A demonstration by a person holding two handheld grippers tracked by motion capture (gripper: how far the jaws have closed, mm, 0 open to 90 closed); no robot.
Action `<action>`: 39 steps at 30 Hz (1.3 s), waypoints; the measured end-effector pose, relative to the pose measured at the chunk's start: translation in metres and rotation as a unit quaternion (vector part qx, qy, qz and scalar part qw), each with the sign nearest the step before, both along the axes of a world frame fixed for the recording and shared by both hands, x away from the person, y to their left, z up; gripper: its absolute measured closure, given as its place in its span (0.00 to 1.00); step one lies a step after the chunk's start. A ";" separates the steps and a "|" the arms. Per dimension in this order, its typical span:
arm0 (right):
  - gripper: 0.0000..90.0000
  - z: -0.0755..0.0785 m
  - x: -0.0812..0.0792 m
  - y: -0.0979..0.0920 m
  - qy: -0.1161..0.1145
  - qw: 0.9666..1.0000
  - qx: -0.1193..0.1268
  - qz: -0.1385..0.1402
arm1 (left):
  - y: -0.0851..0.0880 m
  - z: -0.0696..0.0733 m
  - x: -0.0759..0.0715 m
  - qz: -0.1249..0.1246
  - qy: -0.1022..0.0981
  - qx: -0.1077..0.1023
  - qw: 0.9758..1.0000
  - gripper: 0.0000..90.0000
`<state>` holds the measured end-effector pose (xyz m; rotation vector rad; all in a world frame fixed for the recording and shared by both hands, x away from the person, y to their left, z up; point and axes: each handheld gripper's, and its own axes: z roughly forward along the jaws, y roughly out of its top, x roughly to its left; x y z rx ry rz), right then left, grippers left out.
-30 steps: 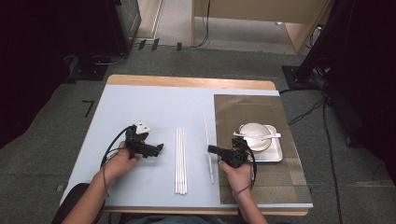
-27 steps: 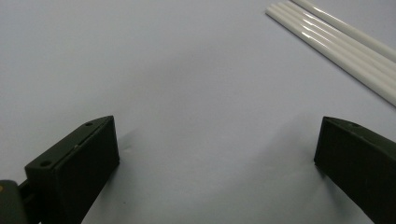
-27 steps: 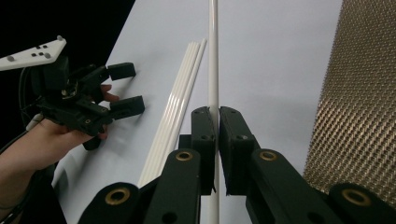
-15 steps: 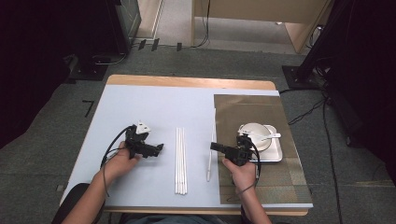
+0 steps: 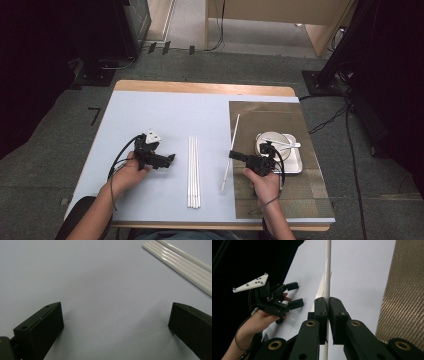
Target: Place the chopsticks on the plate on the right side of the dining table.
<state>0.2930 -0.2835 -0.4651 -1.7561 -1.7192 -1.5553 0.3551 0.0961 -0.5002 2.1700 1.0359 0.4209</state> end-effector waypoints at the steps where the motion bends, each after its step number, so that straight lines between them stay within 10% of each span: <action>1: 0.96 0.000 0.000 -0.001 0.000 1.000 0.000 0.000 | 0.000 0.000 0.000 0.000 0.000 0.000 1.000 0.00; 39: 0.96 0.026 -0.008 -0.061 -0.005 0.999 0.010 -0.044 | 0.000 0.000 0.000 0.000 0.000 0.000 1.000 0.00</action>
